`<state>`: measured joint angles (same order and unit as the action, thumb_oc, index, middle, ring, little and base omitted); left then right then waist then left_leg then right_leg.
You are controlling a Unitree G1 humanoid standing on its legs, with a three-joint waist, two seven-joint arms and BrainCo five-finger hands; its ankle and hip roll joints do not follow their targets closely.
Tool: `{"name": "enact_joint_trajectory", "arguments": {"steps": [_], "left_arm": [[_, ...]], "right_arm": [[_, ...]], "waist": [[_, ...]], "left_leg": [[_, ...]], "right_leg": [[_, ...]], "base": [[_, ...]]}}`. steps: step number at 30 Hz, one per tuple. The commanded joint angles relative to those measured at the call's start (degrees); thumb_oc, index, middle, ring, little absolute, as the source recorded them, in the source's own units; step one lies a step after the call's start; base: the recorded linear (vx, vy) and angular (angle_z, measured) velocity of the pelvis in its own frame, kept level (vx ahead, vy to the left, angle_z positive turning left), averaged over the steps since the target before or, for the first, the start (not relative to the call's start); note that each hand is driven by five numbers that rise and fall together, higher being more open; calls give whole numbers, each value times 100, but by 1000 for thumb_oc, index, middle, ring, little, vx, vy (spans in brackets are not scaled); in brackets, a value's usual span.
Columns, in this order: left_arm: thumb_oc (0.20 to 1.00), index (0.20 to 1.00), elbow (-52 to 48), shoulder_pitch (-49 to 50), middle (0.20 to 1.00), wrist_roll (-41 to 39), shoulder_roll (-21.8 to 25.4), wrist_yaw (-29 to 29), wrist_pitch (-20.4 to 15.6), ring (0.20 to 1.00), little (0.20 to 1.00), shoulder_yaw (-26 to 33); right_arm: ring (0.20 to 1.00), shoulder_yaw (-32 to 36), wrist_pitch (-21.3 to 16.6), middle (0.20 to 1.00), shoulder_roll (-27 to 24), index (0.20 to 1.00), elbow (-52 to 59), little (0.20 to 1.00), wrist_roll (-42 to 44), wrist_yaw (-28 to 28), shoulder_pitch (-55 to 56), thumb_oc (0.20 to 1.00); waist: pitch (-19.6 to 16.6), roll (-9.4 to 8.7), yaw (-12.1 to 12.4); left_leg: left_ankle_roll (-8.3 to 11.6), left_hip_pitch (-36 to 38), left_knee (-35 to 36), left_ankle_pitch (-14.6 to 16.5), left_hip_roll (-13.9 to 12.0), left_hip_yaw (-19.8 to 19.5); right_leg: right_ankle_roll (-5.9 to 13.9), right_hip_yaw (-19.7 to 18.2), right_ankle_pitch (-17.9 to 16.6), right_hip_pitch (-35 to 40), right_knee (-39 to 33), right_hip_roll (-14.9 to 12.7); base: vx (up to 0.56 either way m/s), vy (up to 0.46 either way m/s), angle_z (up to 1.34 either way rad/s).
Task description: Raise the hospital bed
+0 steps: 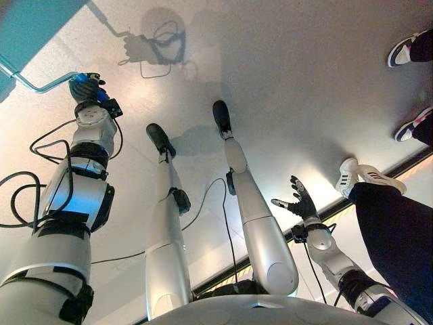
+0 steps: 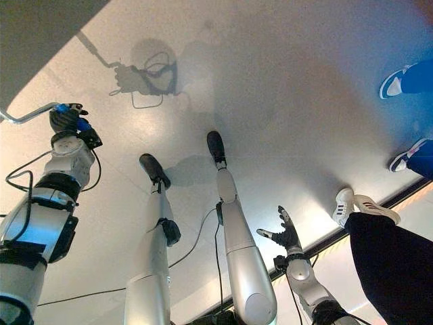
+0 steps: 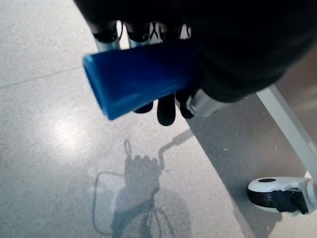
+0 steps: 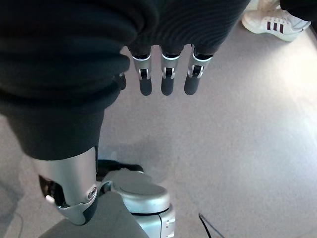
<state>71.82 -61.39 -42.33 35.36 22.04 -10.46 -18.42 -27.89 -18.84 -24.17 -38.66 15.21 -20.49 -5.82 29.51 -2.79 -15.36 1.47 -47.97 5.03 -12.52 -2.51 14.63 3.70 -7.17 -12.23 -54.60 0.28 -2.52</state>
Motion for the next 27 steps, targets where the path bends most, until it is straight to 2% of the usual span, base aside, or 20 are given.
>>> {"name": "enact_joint_trajectory", "arguments": {"steps": [1,8,9,10,11,27], "left_arm": [[200,200,-197,-686,200,343,-6,-251,-349,200,200,-289],[200,200,-214,-655,200,340,-90,-269,-344,200,200,-259],[253,253,-205,-663,253,344,-106,-273,-342,253,253,-267],[385,385,-206,-672,385,340,-116,-270,-346,385,385,-269],[1000,1000,-209,-677,1000,354,-136,-264,-338,1000,1000,-290],[1000,1000,-182,-664,1000,617,-290,-245,-349,1000,1000,-404]], "right_arm": [[1000,-54,-101,1000,-324,1000,198,1000,4,-110,461,1000],[1000,-70,-123,1000,-346,1000,155,1000,10,-96,507,1000],[1000,-76,-132,1000,-348,1000,147,1000,7,-92,524,1000],[1000,-82,-140,1000,-355,1000,148,1000,9,-94,534,1000],[1000,-89,-139,1000,-363,1000,143,1000,10,-97,547,1000],[1000,-137,-176,1000,-329,1000,-4,1000,4,-71,523,1000]], "waist": [[28,-83,-123],[28,-24,-123],[28,-15,-123],[28,-13,-119],[28,-5,-117],[28,3,-21]], "left_leg": [[246,837,-3,509,21,-22],[260,882,-3,499,27,-40],[257,881,-3,494,34,-54],[260,885,-3,496,34,-68],[256,886,-3,494,42,-88],[237,870,-3,460,142,-299]], "right_leg": [[489,-117,-162,117,82,271],[474,-85,-150,164,59,252],[467,-70,-149,164,58,250],[463,-51,-146,165,53,240],[461,-39,-151,172,51,230],[428,174,-161,240,25,124]], "base": [[0,0,0],[2,-8,-1],[0,0,0],[0,0,0],[0,0,0],[-9,-5,2]]}}
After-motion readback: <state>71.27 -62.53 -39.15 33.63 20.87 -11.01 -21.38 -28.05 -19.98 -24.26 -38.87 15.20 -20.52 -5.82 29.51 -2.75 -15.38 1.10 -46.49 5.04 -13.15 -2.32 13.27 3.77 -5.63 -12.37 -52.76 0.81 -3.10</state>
